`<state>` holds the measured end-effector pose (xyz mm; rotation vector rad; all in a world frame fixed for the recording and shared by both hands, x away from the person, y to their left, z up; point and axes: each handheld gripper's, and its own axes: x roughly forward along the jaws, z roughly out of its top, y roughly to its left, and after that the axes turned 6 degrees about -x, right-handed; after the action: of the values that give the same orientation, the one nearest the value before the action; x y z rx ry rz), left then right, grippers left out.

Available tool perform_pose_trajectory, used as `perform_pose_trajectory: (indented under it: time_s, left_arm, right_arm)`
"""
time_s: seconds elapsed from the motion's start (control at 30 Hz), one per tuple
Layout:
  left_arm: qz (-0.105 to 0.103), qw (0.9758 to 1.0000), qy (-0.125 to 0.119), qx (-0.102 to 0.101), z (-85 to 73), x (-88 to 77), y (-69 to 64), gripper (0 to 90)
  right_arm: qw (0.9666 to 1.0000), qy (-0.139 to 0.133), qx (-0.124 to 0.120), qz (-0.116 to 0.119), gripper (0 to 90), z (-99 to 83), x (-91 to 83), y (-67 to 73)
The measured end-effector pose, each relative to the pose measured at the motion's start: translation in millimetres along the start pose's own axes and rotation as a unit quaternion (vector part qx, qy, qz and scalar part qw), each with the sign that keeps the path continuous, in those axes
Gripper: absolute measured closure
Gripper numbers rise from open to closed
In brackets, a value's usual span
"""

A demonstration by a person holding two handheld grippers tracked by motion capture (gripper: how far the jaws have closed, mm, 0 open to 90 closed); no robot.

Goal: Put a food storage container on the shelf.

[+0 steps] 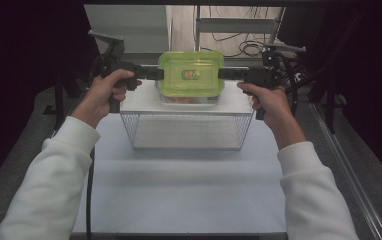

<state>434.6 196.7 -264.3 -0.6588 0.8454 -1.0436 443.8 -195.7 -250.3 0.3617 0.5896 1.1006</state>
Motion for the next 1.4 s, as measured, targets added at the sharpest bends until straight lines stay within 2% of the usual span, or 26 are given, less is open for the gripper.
perform_pose_trajectory:
  time_s: [0.1,0.13,0.23,0.27,0.4,0.47,0.5,0.57,0.77,0.9,1.0,1.07,1.2,1.27,1.33,1.4]
  left_arm:
    - [0.006,0.9999,-0.004,-0.008,12.8,0.7,6.3,82.7]
    - [0.005,0.9999,-0.003,-0.011,16.5,1.5,9.0,82.8]
    - [0.003,0.9998,-0.004,-0.019,26.1,5.5,18.3,82.8]
    - [0.003,0.9997,-0.005,-0.023,28.9,7.8,22.6,82.8]
    - [0.007,0.9995,-0.003,-0.03,34.3,14.6,34.1,82.8]
    - [-0.004,0.9993,-0.008,-0.037,36.2,15.9,38.4,82.7]
    - [-0.007,0.999,-0.007,-0.043,37.2,16.3,39.6,82.4]
    - [-0.007,0.9988,-0.013,-0.046,39.2,16.8,41.1,82.2]
    - [-0.009,0.9962,-0.032,-0.08,43.8,16.3,52.1,79.4]
    - [-0.01,0.9951,-0.045,-0.087,45.1,21.0,55.4,78.1]
    - [-0.017,0.9949,-0.049,-0.086,45.1,24.7,57.6,77.3]
    - [-0.018,0.995,-0.049,-0.085,45.1,24.8,58.5,76.7]
    - [0.0,0.9958,-0.048,-0.078,44.5,26.7,56.4,72.0]
    - [0.011,0.9956,-0.051,-0.078,44.8,27.1,55.9,62.3]
    - [0.023,0.9958,-0.055,-0.07,44.8,26.8,55.0,56.2]
    - [0.037,0.9954,-0.065,-0.06,44.5,25.6,53.9,48.5]
  right_arm:
    - [1.0,-0.001,0.004,-0.001,80.5,5.9,5.0,-5.6]
    - [0.9999,-0.002,0.01,-0.002,80.5,11.9,9.6,-12.3]
    - [0.9999,-0.007,0.015,-0.003,80.6,17.0,13.6,-19.5]
    - [0.9998,-0.008,0.018,-0.003,80.6,19.4,17.1,-28.4]
    - [0.9996,-0.005,0.027,-0.006,80.6,19.5,21.2,-39.1]
    - [0.9994,-0.007,0.032,-0.007,80.2,19.0,23.3,-45.3]
    - [0.999,-0.007,0.043,-0.006,79.1,19.1,24.8,-50.0]
    - [0.9988,-0.007,0.049,-0.009,78.8,18.8,26.0,-51.7]
    - [0.9962,-0.013,0.085,-0.012,75.3,18.2,36.9,-57.6]
    - [0.9943,-0.027,0.103,-0.009,74.1,17.3,38.9,-63.4]
    - [0.994,-0.034,0.102,-0.022,72.8,17.9,38.0,-65.2]
    - [0.9944,-0.033,0.098,-0.022,71.8,18.0,38.1,-65.7]
    - [0.9951,-0.029,0.09,-0.029,67.5,18.0,40.9,-65.2]
    - [0.9954,-0.027,0.087,-0.031,64.5,17.5,42.2,-64.9]
    - [0.9957,-0.03,0.072,-0.05,58.7,17.4,41.5,-63.0]
    - [0.996,-0.033,0.066,-0.051,52.5,17.5,38.7,-62.0]
